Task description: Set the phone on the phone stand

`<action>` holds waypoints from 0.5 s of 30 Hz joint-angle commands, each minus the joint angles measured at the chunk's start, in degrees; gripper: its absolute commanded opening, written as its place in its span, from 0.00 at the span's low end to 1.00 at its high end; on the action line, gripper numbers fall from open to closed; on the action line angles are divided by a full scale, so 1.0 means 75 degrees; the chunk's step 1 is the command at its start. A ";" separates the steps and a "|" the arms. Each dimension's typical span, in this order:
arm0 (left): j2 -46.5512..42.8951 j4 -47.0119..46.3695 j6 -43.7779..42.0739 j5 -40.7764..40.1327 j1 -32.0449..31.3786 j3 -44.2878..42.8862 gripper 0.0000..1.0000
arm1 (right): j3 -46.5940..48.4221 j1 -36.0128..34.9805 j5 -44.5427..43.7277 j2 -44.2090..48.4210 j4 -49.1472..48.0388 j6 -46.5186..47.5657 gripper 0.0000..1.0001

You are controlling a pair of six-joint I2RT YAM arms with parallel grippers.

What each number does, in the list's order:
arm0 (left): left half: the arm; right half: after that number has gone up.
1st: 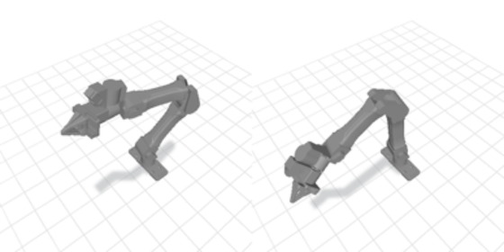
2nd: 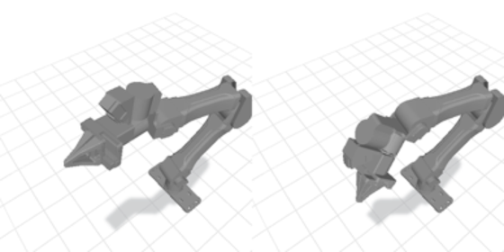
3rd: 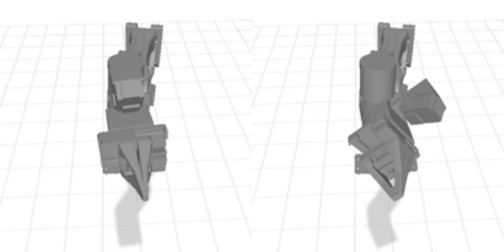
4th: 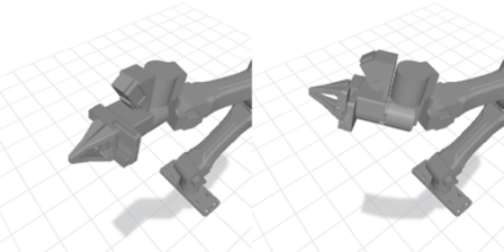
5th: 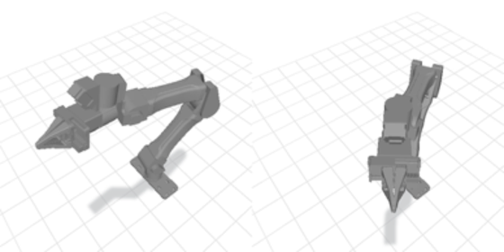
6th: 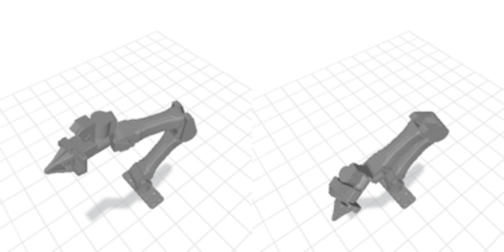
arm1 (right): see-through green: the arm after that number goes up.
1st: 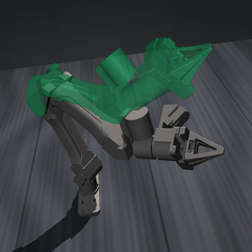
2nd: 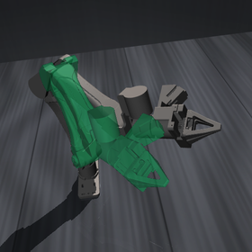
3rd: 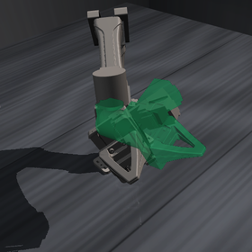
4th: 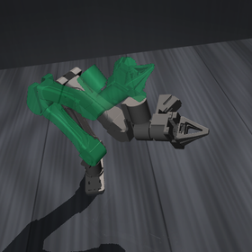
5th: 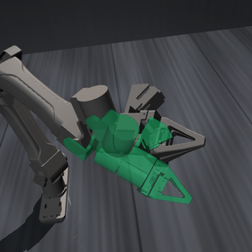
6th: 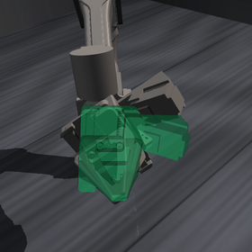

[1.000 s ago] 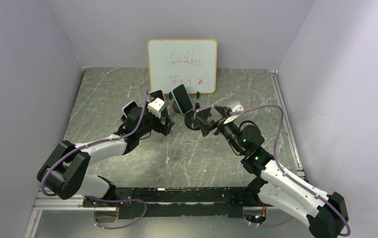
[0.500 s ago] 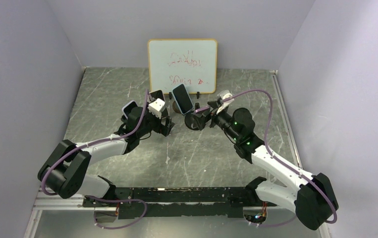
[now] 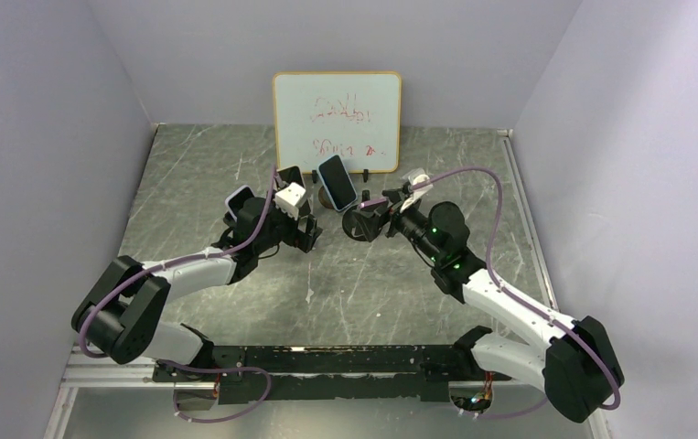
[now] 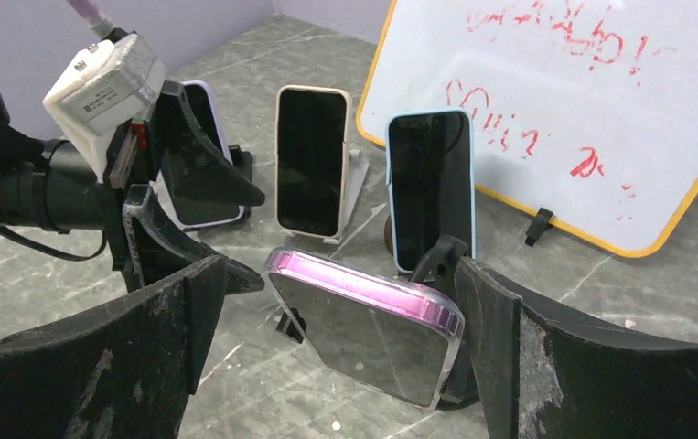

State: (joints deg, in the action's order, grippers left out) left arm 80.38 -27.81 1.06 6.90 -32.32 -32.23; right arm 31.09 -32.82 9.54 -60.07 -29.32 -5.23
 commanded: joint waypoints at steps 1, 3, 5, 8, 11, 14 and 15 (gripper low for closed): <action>0.0055 -0.0030 -0.0048 0.0165 0.0058 -0.0250 0.98 | -0.0188 0.0026 -0.0336 -0.0062 -0.0337 -0.0241 1.00; 0.0081 -0.0041 -0.0048 0.0168 0.0066 -0.0250 0.98 | -0.0255 0.0027 -0.0442 -0.0064 -0.0383 -0.0285 1.00; 0.0103 -0.0058 -0.0048 0.0153 0.0056 -0.0251 0.98 | -0.0277 0.0012 -0.0529 -0.0092 -0.0391 -0.0318 1.00; 0.0150 -0.0085 -0.0048 0.0140 0.0058 -0.0250 0.98 | -0.0237 0.0006 -0.0693 -0.0156 -0.0369 -0.0339 1.00; 0.0158 -0.0077 -0.0048 0.0129 0.0055 -0.0261 0.98 | -0.0185 -0.0055 -0.0967 -0.0264 -0.0398 -0.0392 1.00; 0.0157 -0.0059 -0.0048 0.0121 0.0065 -0.0250 0.98 | -0.0079 -0.0190 -0.1240 -0.0450 -0.0409 -0.0455 1.00; 0.0164 -0.0054 -0.0048 0.0109 0.0059 -0.0253 0.98 | -0.0026 -0.0251 -0.1355 -0.0524 -0.0388 -0.0455 1.00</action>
State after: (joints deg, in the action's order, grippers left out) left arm 81.01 -27.79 1.06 6.90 -32.32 -32.32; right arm 29.61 -33.54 3.49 -62.37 -30.61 -7.86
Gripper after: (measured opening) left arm 0.980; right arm 0.997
